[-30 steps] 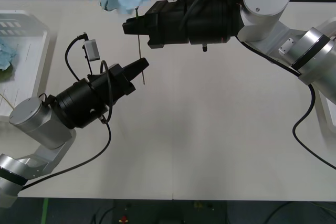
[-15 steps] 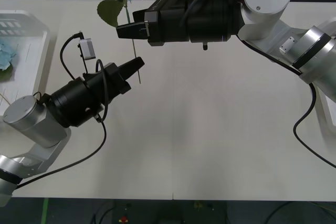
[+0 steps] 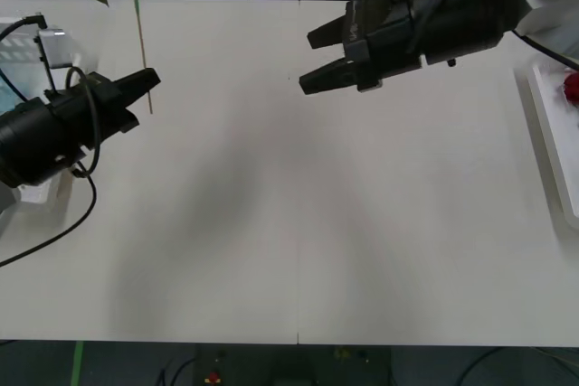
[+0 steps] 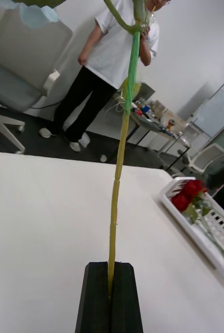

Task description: Put the red flowers into the right box and the blue flowers into the left box

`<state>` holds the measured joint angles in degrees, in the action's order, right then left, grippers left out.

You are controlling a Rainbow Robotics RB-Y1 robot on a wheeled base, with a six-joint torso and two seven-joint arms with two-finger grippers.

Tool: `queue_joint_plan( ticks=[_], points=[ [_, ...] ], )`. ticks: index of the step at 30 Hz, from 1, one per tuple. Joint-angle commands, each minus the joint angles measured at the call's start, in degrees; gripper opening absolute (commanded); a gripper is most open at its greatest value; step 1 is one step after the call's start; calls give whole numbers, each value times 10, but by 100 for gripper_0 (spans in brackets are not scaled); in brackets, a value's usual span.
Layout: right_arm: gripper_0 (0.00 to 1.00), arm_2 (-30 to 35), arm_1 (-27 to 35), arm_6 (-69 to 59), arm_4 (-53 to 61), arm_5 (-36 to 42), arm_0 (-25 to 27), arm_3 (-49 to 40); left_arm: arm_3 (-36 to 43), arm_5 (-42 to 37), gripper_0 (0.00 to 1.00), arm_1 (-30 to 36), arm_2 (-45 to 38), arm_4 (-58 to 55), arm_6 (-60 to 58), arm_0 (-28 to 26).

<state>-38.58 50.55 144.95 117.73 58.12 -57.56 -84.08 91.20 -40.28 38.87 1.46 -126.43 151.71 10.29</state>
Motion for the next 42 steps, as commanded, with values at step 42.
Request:
queue_joint_plan(
  ticks=[42],
  points=[
    [90,172,170,100,21,104,183,-33,-287,25,0,166,-245,372,-113,-62]
  ],
)
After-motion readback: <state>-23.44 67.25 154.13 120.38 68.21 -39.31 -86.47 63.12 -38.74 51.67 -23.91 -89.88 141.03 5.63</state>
